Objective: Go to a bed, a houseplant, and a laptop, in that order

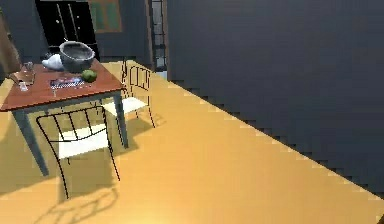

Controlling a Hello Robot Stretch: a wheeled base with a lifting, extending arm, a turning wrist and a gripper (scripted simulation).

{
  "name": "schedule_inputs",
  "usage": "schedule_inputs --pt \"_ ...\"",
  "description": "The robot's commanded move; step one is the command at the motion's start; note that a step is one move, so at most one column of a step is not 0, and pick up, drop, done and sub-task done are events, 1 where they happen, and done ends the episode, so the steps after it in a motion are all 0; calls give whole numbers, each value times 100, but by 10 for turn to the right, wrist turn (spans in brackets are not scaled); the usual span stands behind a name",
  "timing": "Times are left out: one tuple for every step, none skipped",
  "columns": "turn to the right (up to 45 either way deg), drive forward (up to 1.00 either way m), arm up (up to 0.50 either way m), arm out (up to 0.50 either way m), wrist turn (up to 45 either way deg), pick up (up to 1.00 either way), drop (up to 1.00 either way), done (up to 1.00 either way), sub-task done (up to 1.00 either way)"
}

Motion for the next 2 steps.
schedule_inputs --pt "0 100 0 0 0 0 0 0 0" --pt "0 100 0 0 0 0 0 0 0"
